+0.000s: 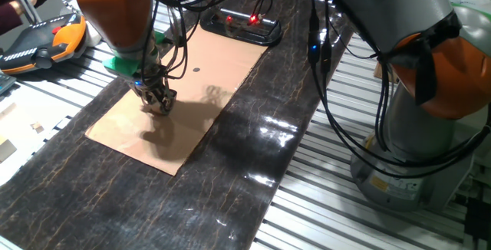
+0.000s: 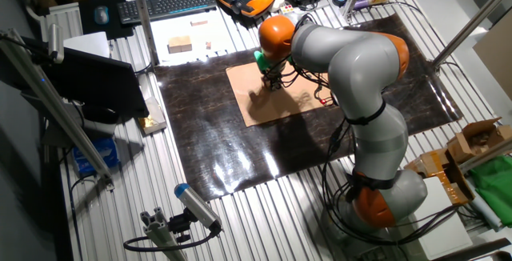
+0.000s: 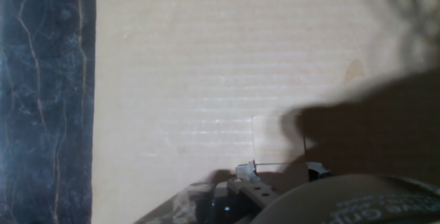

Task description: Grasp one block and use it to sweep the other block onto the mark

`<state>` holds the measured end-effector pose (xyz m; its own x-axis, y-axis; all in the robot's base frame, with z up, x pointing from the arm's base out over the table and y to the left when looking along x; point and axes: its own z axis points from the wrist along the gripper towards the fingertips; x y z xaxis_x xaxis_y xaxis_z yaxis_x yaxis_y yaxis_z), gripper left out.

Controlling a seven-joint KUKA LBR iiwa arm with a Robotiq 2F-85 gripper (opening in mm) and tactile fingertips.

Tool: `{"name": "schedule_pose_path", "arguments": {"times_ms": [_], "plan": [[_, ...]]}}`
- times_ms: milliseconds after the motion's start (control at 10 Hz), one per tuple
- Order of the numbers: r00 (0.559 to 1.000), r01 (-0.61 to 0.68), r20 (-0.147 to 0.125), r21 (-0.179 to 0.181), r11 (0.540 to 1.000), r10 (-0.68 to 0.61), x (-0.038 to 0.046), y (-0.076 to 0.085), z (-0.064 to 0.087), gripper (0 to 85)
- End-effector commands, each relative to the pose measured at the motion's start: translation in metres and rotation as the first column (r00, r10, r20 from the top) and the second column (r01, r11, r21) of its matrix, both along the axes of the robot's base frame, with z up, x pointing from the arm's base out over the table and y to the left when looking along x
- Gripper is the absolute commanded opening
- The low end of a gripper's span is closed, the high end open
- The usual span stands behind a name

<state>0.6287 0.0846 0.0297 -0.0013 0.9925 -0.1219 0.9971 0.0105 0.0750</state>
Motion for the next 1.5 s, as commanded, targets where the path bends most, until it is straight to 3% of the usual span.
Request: {"name": "schedule_pose_path", "arguments": {"times_ms": [0, 200, 1400], "plan": [[1.0, 0.002, 0.0, -0.002, 1.0, -0.002, 0.0, -0.0001, -0.0001, 0.7], [1.0, -0.001, -0.008, 0.022, 1.0, 0.001, 0.0, -0.0001, -0.0001, 0.7], [1.0, 0.017, -0.009, 0.007, 1.0, -0.017, 0.0025, -0.0043, 0.0013, 0.7]]}}
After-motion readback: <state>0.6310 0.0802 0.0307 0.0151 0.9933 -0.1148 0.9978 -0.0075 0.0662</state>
